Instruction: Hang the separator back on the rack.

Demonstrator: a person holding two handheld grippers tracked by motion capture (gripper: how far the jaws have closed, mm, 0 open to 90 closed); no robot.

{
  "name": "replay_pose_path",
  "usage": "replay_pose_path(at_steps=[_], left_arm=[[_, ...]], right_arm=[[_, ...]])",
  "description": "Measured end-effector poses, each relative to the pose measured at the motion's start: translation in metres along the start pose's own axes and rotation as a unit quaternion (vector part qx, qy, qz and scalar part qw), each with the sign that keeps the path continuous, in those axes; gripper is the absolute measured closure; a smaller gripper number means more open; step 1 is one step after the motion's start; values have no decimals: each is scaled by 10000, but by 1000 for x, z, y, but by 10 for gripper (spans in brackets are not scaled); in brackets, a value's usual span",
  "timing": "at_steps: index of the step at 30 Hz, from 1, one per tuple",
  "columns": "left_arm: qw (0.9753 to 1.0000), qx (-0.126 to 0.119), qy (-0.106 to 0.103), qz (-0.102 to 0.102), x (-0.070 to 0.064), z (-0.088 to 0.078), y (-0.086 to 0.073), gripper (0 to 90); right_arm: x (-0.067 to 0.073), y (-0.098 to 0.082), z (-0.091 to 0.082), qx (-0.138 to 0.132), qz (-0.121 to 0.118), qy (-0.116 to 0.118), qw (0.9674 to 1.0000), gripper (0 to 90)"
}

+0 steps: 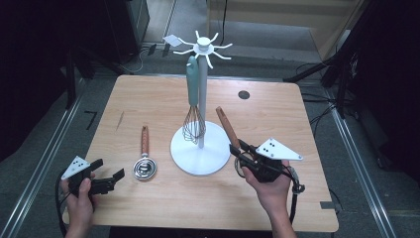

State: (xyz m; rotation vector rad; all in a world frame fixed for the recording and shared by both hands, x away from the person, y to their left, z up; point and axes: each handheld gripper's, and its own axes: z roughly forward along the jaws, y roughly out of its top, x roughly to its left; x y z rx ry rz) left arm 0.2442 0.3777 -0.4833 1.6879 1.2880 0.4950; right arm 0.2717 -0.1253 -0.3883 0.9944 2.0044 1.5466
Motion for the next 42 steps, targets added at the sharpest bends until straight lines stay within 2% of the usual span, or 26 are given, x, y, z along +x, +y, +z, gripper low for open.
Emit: replay_pose_path(at_steps=[3, 10, 15, 42], left_arm=[[10000, -13, -3, 0, 0, 0, 0, 0], [10000, -24, 4, 16, 0, -1, 0, 0], [10000, -21, 10, 29, 0, -1, 0, 0], [10000, -34, 20, 22, -1, -1, 0, 0]], right_arm=[[2, 2, -2, -108, -23, -94, 9999, 709], [2, 11, -5, -362, 41, -77, 9993, 710], [4, 18, -5, -532, -36, -167, 9984, 710], [4, 62, -5, -998, -209, -295, 9943, 710]])
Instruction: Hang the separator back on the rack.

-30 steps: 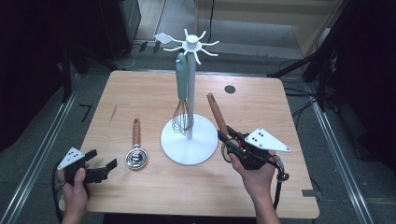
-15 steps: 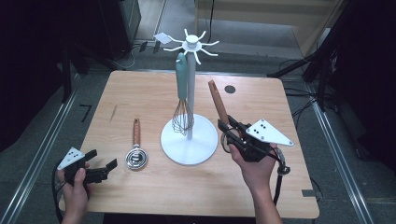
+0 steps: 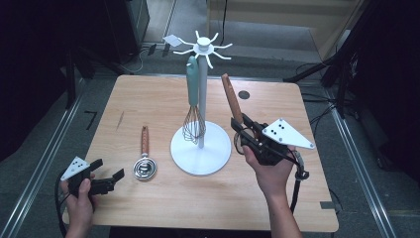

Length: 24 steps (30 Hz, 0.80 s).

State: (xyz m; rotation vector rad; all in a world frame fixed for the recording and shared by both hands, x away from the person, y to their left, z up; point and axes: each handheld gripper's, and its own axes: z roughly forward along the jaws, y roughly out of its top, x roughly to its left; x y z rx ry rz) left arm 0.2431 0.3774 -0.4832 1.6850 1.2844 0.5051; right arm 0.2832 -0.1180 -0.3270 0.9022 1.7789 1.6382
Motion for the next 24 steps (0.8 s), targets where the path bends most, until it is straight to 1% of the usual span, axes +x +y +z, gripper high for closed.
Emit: replay_pose_path(at_steps=[9, 13, 14, 17, 24], left_arm=[[10000, 0, -5, -2, 0, 0, 0, 0], [10000, 8, 3, 1, 0, 0, 0, 0], [10000, 5, 4, -6, 0, 0, 0, 0], [10000, -3, 2, -7, 0, 0, 0, 0], [10000, -6, 1, -2, 0, 0, 0, 0]], right_arm=[[0, 10, 0, -135, 8, -31, 9999, 710], [-1, 15, -1, -235, -18, -72, 9997, 710], [0, 16, -1, -246, 25, -67, 9997, 710], [-1, 20, -4, -334, 26, -96, 9994, 710], [-1, 24, -7, -430, 34, -120, 9990, 710]])
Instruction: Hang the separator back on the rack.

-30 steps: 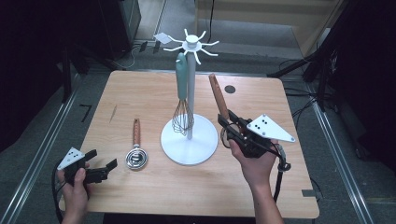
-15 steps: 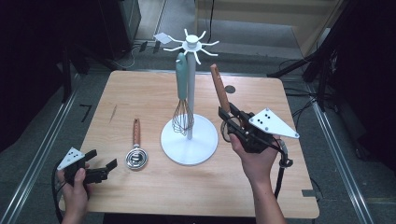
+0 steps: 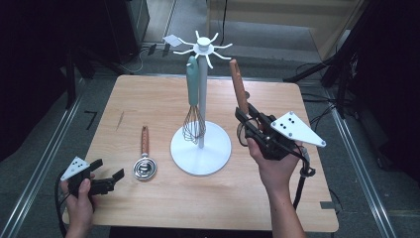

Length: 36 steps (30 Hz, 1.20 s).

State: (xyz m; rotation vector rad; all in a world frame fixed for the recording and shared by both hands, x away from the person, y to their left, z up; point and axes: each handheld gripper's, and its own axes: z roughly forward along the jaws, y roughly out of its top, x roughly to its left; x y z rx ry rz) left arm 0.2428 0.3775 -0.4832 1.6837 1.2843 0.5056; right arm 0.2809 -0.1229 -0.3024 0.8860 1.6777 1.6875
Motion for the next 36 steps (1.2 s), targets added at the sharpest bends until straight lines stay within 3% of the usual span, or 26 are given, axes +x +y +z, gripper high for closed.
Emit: replay_pose_path(at_steps=[15, 36], left_arm=[[10000, 4, 4, -10, 0, 0, 0, 0], [10000, 3, -9, -20, 0, 0, 0, 0]], right_arm=[[4, 15, -2, -237, 15, 49, 9997, 711], [12, 12, 13, -98, 21, 174, 9998, 711]])
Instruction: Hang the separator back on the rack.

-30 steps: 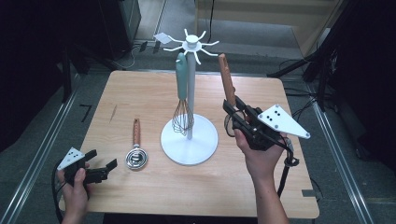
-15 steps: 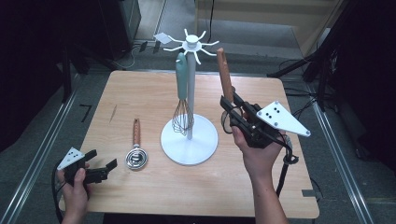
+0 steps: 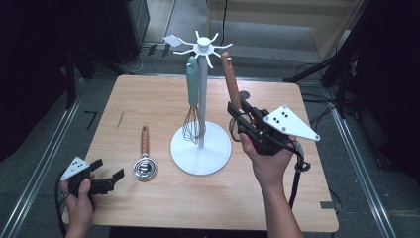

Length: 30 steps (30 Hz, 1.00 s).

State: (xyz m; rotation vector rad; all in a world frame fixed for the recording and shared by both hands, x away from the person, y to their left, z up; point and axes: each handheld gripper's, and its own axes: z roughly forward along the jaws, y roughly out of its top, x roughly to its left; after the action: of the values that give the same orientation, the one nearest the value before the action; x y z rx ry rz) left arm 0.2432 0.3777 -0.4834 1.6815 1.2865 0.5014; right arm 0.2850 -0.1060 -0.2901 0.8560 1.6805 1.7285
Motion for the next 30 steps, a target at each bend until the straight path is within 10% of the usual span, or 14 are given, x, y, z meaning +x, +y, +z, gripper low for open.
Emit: replay_pose_path(at_steps=[30], left_arm=[[10000, 14, -9, -16, 0, 0, 0, 0]], right_arm=[[0, 8, 21, 42, -21, 155, 9999, 654]])
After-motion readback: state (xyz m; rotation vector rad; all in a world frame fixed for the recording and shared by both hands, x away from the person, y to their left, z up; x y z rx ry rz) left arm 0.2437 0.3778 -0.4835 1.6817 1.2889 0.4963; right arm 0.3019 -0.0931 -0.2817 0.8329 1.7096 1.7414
